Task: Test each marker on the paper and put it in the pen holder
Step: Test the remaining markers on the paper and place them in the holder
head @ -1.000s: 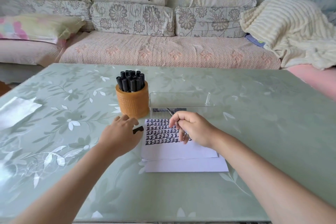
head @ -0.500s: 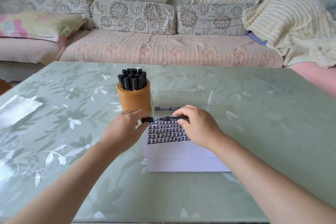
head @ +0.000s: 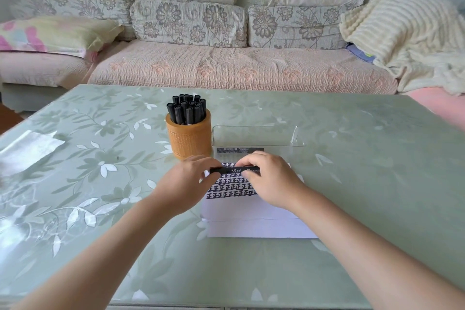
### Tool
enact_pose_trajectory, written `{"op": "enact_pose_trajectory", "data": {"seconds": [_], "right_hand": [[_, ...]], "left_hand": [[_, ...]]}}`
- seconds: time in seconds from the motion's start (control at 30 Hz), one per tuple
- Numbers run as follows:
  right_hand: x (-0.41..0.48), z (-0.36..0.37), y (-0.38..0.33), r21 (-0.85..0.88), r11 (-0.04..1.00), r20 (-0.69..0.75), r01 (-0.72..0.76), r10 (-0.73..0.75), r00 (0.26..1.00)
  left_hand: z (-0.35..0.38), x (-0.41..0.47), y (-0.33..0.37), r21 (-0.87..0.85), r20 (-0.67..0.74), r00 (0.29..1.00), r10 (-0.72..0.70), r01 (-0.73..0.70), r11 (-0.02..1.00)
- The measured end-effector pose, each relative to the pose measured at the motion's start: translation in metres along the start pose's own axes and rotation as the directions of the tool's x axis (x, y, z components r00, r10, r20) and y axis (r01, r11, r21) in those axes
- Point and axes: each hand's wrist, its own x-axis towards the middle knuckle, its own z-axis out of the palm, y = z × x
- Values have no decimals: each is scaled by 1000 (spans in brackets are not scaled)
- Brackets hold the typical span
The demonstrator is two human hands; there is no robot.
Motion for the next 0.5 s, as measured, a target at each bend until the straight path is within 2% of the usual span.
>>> {"op": "enact_pose_trajectory", "data": {"seconds": [0.2, 0.37, 0.5], "right_hand": [[-2, -1, -3, 46, 999, -3, -8, 8, 1000], [3, -2, -14, 31, 1000, -27, 7, -6, 1000], [5, -2, -22, 2, 1000, 52, 18, -18, 998]], "left_hand": [[-6, 3, 1, -52, 65, 997, 35, -32, 998], [-13, 4, 0, -51, 7, 997, 72, -72, 996], [-18, 3, -5, -46, -4, 995, 100, -100, 994]]}}
